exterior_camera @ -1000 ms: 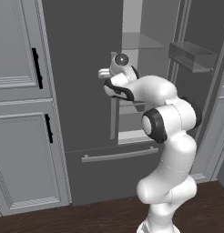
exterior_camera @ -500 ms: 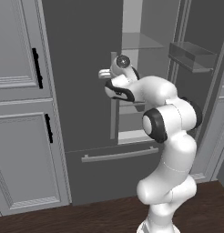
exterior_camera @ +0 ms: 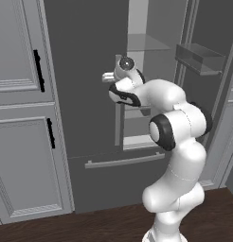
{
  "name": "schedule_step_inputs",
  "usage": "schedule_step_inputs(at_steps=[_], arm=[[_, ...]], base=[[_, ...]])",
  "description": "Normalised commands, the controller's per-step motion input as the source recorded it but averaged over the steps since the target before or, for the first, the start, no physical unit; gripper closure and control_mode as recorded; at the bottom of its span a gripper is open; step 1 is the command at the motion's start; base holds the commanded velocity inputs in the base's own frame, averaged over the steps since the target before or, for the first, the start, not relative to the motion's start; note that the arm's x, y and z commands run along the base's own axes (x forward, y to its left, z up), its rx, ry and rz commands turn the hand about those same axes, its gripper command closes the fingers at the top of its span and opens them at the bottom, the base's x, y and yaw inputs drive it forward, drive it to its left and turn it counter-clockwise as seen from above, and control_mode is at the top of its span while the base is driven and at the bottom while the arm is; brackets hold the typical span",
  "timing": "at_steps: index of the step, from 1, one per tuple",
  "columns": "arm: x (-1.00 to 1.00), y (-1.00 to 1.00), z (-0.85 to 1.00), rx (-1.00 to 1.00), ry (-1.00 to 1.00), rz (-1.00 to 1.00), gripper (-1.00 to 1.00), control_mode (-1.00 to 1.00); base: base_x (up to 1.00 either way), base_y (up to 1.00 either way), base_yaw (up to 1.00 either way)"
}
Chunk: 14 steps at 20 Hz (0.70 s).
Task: Take the strawberry from the fridge and place it on top of the pancake, located on the dining counter.
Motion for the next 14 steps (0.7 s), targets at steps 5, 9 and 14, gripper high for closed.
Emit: schedule_step_inputs(at_steps=[5,9,14], arm=[[-0.54,0.22,0.00,0.00,0.08,-0.17,1.00,-1.00],[-0.61,0.26,0.00,0.00,0.08,-0.20,1.00,-1.00],[-0.75,0.28,0.00,0.00,0.05,-0.20,1.00,-1.00]], base=[[0.00,0.00,0.00],[0.00,0.00,0.00],[0.00,0.00,0.00]])
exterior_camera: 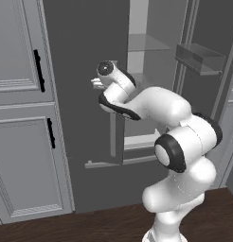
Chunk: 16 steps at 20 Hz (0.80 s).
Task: Take the strawberry from the fridge and place it on top of the pancake, located on the dining counter.
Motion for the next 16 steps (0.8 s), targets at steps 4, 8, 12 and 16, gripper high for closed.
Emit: schedule_step_inputs(at_steps=[4,8,12,16], arm=[[-0.89,0.32,0.00,0.00,0.03,-0.20,1.00,-1.00],[-0.77,0.34,0.00,0.00,0.02,-0.19,1.00,-1.00],[-0.45,0.12,0.00,0.00,0.00,-0.07,-1.00,-1.00],[-0.58,0.01,0.12,-0.01,-0.04,-0.14,-1.00,-1.00]], base=[[0.00,0.00,0.00],[0.00,0.00,0.00],[0.00,0.00,0.00],[0.00,0.00,0.00]])
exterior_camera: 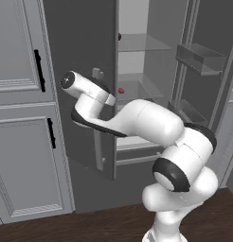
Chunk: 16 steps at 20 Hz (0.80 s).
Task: Take the strawberry from the fridge and place it on top of the pancake, located on the dining counter.
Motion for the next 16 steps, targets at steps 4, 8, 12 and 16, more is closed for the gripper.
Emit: schedule_step_inputs(at_steps=[4,8,12,16], arm=[[0.01,0.04,0.05,-0.01,-0.06,0.00,-1.00,-1.00],[-0.06,0.30,0.08,0.00,-0.06,0.05,-1.00,-1.00],[-0.59,0.08,0.10,0.00,0.00,0.03,-1.00,-1.00],[-1.00,-0.44,0.13,0.25,-0.04,0.16,-1.00,-1.00]], base=[[0.00,0.00,0.00],[0.00,0.00,0.00],[0.00,0.00,0.00],[0.00,0.00,0.00]])
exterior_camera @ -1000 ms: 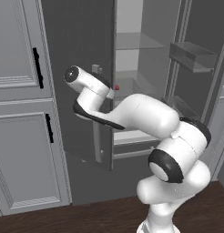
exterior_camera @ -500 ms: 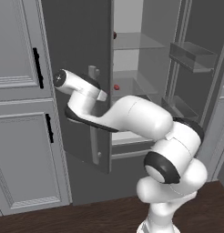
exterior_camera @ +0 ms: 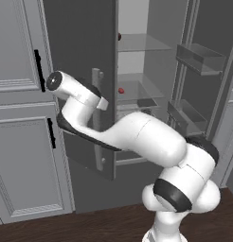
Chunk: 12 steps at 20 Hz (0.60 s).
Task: Take the strawberry from the fridge and place it on top of the pancake, located on the dining counter.
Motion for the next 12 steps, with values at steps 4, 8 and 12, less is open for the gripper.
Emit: schedule_step_inputs(at_steps=[4,8,12], arm=[[-1.00,-0.75,0.11,0.42,-0.02,0.19,-1.00,-1.00],[-0.48,-0.90,0.01,0.59,0.04,0.15,-1.00,-1.00],[0.05,-0.79,0.10,0.48,0.24,0.07,-1.00,-1.00]], base=[[0.00,0.00,0.00],[0.00,0.00,0.00],[0.00,0.00,0.00]])
